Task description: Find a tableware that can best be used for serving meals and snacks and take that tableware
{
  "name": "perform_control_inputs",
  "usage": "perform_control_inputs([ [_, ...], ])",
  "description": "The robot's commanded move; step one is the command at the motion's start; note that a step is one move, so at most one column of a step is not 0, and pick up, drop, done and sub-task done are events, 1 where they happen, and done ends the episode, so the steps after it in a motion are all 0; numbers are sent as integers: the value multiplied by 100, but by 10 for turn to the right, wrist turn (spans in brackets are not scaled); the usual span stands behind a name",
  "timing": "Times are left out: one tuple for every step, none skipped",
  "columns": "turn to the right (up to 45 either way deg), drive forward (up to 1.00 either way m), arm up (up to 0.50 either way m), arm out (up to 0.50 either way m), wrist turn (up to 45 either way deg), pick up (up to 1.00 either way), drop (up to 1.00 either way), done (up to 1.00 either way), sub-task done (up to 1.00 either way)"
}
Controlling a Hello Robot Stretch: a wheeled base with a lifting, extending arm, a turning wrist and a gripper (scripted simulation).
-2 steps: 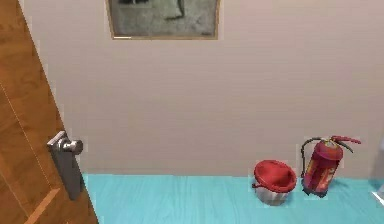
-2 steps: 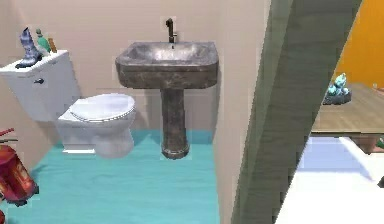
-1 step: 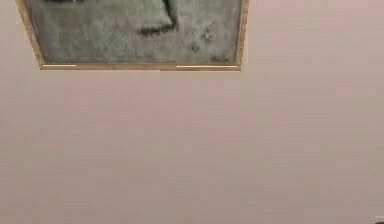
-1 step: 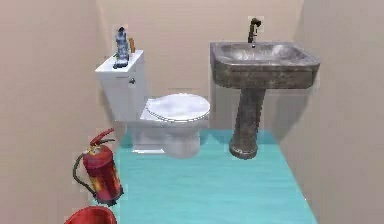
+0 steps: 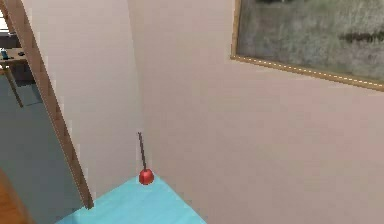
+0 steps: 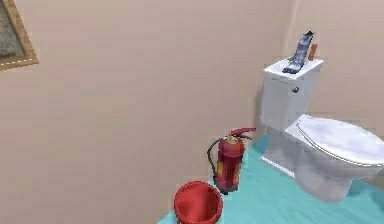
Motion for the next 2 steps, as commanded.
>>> perform_control_inputs([
  [-90,0,0,0,0,0,0,0,0],
  [0,40,0,0,0,0,0,0,0],
])
